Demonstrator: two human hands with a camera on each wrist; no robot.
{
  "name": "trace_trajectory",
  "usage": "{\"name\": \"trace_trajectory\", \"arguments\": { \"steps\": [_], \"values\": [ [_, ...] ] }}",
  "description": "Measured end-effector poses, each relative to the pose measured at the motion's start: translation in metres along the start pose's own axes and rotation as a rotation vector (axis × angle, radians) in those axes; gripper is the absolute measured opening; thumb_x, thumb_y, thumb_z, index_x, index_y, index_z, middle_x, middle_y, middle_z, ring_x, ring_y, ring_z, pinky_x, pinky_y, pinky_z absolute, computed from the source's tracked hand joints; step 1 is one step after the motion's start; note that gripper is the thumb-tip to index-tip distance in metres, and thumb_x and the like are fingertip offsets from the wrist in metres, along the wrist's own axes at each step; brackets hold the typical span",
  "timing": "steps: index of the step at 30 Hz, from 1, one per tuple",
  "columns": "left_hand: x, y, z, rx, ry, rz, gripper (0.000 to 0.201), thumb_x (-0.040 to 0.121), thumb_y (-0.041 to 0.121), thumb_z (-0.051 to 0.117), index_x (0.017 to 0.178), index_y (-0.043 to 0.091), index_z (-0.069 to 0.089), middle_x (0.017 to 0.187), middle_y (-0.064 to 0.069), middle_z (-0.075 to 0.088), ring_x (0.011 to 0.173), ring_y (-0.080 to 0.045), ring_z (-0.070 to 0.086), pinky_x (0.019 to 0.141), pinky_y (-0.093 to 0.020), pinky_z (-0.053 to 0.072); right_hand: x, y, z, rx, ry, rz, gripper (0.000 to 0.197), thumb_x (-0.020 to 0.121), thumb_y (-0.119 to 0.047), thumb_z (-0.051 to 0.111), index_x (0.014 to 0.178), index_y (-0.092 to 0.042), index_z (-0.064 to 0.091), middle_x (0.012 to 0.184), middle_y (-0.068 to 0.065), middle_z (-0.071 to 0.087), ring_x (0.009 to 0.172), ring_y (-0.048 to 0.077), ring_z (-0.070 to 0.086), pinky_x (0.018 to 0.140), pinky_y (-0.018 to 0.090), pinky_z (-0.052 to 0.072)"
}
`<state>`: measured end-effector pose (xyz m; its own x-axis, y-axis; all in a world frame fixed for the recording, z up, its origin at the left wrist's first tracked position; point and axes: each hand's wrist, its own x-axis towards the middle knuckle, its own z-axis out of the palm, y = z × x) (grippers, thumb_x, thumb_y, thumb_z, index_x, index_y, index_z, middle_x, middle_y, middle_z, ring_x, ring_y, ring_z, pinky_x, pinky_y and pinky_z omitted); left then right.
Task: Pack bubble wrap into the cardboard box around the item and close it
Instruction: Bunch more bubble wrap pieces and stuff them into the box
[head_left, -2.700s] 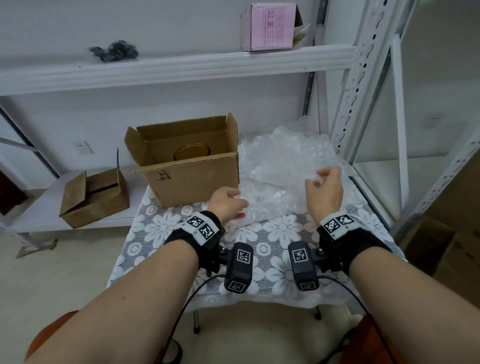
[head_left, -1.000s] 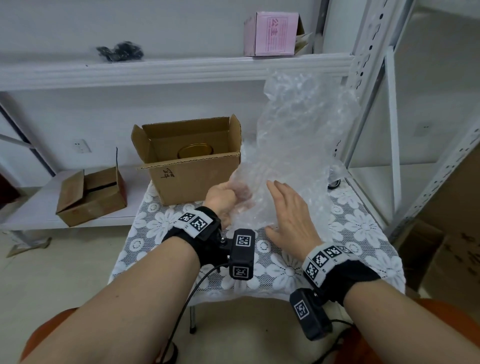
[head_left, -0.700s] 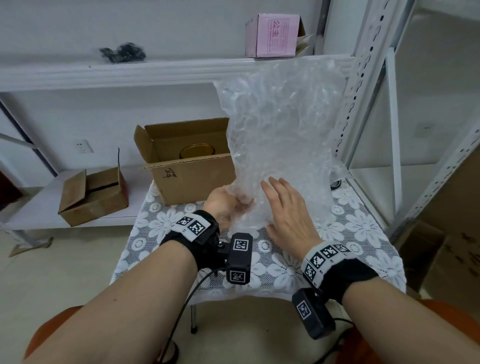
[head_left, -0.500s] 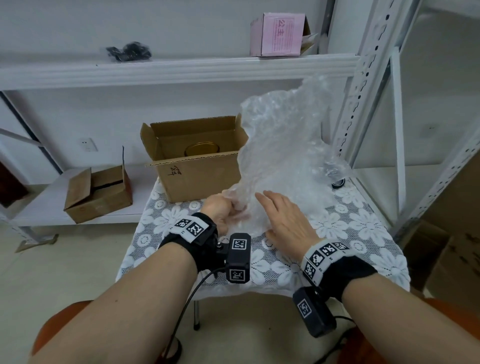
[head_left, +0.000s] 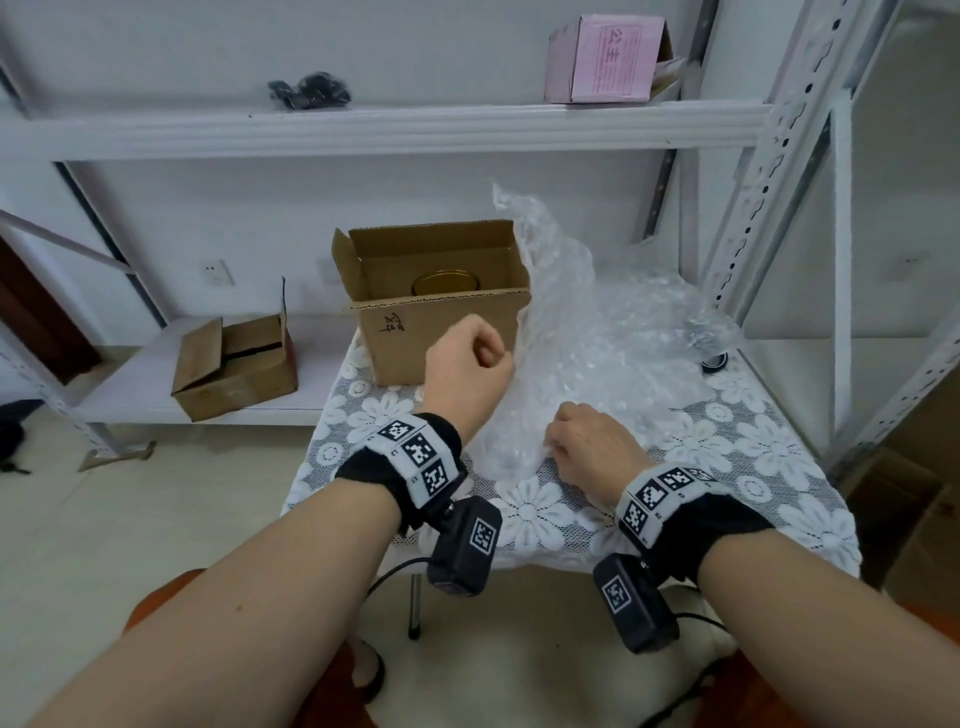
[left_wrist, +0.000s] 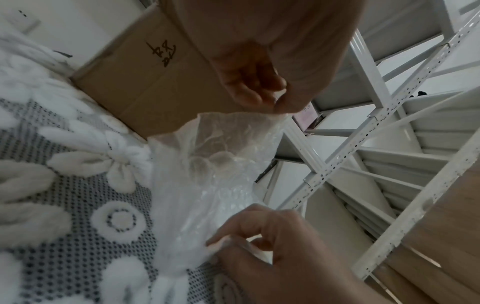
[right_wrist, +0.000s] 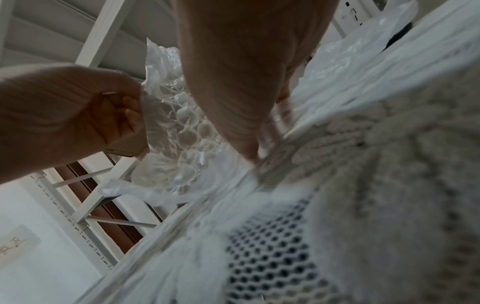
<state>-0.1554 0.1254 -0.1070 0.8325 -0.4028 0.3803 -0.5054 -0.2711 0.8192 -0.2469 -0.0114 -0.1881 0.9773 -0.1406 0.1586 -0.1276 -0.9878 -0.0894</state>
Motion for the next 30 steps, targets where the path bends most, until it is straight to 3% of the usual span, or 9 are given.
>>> {"name": "trace_trajectory", "arguments": {
  "steps": [2,5,8,11,14,16,20,24,30],
  "values": [
    [-0.004,0.004,0.002,-0.063,-0.028,0.065,0.027,0.077,0.003,0.064,0.066,0.021,0.047,0.061,0.006,0.049,0.054,-0.004,0.042,0.055,-0.014,0.041,0.001,0.0,0.0,0.005,-0.012,0.014,0.024,0.094,-0.017,0.046,0.09,-0.008,0.068,0.098,0.005,0.059,0.091,0.023,0.054,0.075,0.031,0.043],
    [-0.009,0.011,0.004,-0.121,-0.011,0.184,0.025,0.075,0.015,0.06,0.058,0.017,0.042,0.054,-0.008,0.05,0.052,-0.023,0.057,0.054,-0.033,0.051,0.001,-0.001,-0.003,0.032,-0.008,0.028,0.022,0.094,-0.019,0.049,0.088,-0.005,0.065,0.1,0.006,0.058,0.095,0.024,0.052,0.078,0.033,0.044],
    [-0.01,0.021,0.007,-0.019,-0.194,0.248,0.03,0.078,0.023,0.057,0.052,0.019,0.043,0.054,-0.012,0.055,0.063,-0.033,0.065,0.059,-0.036,0.053,0.002,-0.001,-0.004,0.07,0.004,0.02,0.018,0.094,-0.02,0.049,0.094,-0.005,0.059,0.104,0.006,0.056,0.097,0.023,0.05,0.081,0.033,0.042],
    [-0.009,0.023,0.013,0.269,-0.548,0.172,0.012,0.081,0.029,0.065,0.084,0.018,0.063,0.1,0.0,0.067,0.091,-0.017,0.061,0.078,-0.03,0.049,0.001,-0.001,-0.007,0.163,-0.002,0.032,0.017,0.095,-0.02,0.045,0.097,-0.008,0.058,0.098,0.004,0.06,0.082,0.015,0.05,0.072,0.027,0.043],
    [-0.009,0.009,0.014,0.481,-0.798,0.043,0.054,0.075,0.039,0.073,0.123,0.024,0.053,0.13,0.003,0.053,0.11,-0.013,0.051,0.087,-0.027,0.043,-0.003,-0.001,-0.015,0.178,-0.068,0.06,0.014,0.094,-0.015,0.047,0.088,-0.008,0.057,0.087,0.003,0.062,0.076,0.018,0.052,0.068,0.028,0.044],
    [-0.012,0.001,0.013,0.616,-0.825,0.065,0.064,0.075,0.036,0.075,0.132,0.022,0.047,0.135,0.001,0.05,0.119,-0.016,0.049,0.096,-0.03,0.043,-0.007,0.001,-0.021,0.178,-0.075,0.084,0.021,0.097,-0.023,0.044,0.088,-0.008,0.054,0.082,0.005,0.059,0.075,0.021,0.054,0.066,0.032,0.042],
    [-0.016,-0.01,0.015,0.714,-0.78,0.056,0.042,0.091,0.019,0.058,0.133,0.017,0.051,0.131,-0.003,0.056,0.116,-0.02,0.055,0.094,-0.029,0.043,-0.013,0.002,-0.027,0.173,-0.102,0.106,0.025,0.102,-0.031,0.035,0.084,-0.013,0.038,0.067,-0.004,0.045,0.064,0.02,0.046,0.055,0.029,0.033],
    [-0.01,-0.012,0.014,0.729,-0.833,-0.014,0.026,0.097,0.019,0.053,0.119,0.011,0.064,0.117,-0.006,0.066,0.102,-0.02,0.062,0.087,-0.028,0.047,-0.019,-0.002,-0.035,0.229,-0.182,0.124,0.025,0.095,-0.037,0.052,0.095,-0.015,0.038,0.079,0.0,0.053,0.067,0.017,0.049,0.061,0.029,0.045],
    [0.0,-0.019,0.0,0.756,-0.914,-0.073,0.024,0.096,0.008,0.047,0.113,0.006,0.065,0.112,-0.006,0.066,0.093,-0.018,0.057,0.08,-0.024,0.043,-0.025,-0.004,-0.044,0.062,-0.268,0.1,0.039,0.082,0.009,0.044,0.113,-0.015,0.045,0.099,0.003,0.052,0.089,0.02,0.048,0.075,0.029,0.043]
  ]
}}
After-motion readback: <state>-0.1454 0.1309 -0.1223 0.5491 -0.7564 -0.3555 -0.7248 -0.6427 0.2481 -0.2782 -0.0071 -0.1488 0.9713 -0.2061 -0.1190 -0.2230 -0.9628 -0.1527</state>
